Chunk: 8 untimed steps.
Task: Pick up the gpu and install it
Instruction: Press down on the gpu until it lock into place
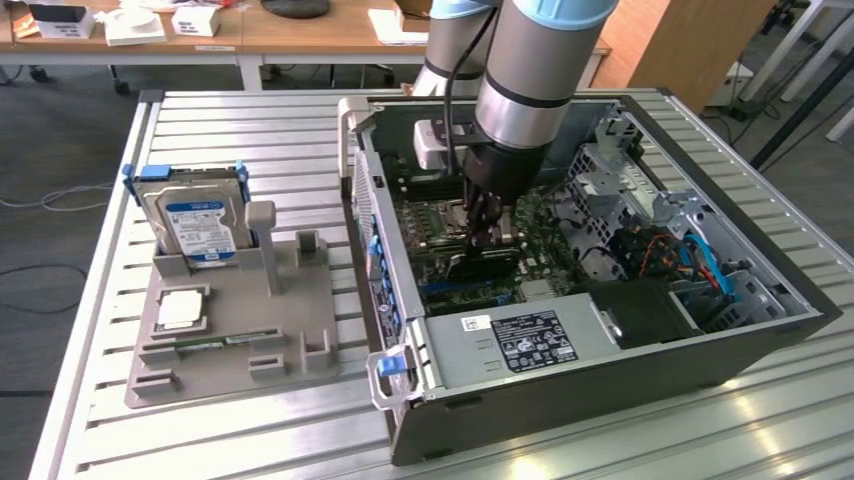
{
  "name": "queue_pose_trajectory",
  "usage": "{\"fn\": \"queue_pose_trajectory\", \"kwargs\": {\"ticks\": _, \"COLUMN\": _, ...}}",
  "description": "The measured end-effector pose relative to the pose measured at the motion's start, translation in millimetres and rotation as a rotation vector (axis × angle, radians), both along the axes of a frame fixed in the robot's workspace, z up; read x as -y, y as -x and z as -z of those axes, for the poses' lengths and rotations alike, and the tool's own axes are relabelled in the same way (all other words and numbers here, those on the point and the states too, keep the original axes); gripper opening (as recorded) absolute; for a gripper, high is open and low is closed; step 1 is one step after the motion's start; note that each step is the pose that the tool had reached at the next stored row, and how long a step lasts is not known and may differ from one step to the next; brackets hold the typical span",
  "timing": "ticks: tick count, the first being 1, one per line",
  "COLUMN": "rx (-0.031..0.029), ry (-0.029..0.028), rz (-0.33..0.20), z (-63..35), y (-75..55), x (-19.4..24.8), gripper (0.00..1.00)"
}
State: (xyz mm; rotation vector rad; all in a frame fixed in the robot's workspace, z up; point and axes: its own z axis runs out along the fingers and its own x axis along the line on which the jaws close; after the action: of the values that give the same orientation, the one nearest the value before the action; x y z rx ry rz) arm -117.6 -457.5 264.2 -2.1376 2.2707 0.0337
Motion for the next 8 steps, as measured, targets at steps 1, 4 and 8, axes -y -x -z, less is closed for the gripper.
{"fn": "queue_pose_trajectory", "kwargs": {"ticks": 1, "rx": 0.0, "ry": 0.0, "rz": 0.0, "z": 0.0, "y": 0.1, "x": 0.0, "gripper": 0.11}}
{"fn": "queue_pose_trajectory", "kwargs": {"ticks": 4, "rx": 0.0001, "ry": -0.0001, "rz": 0.0, "z": 0.1, "y": 0.2, "x": 0.0, "gripper": 0.11}}
{"fn": "queue_pose_trajectory", "kwargs": {"ticks": 8, "rx": 0.0, "ry": 0.0, "rz": 0.0, "z": 0.1, "y": 0.2, "x": 0.0, "gripper": 0.11}}
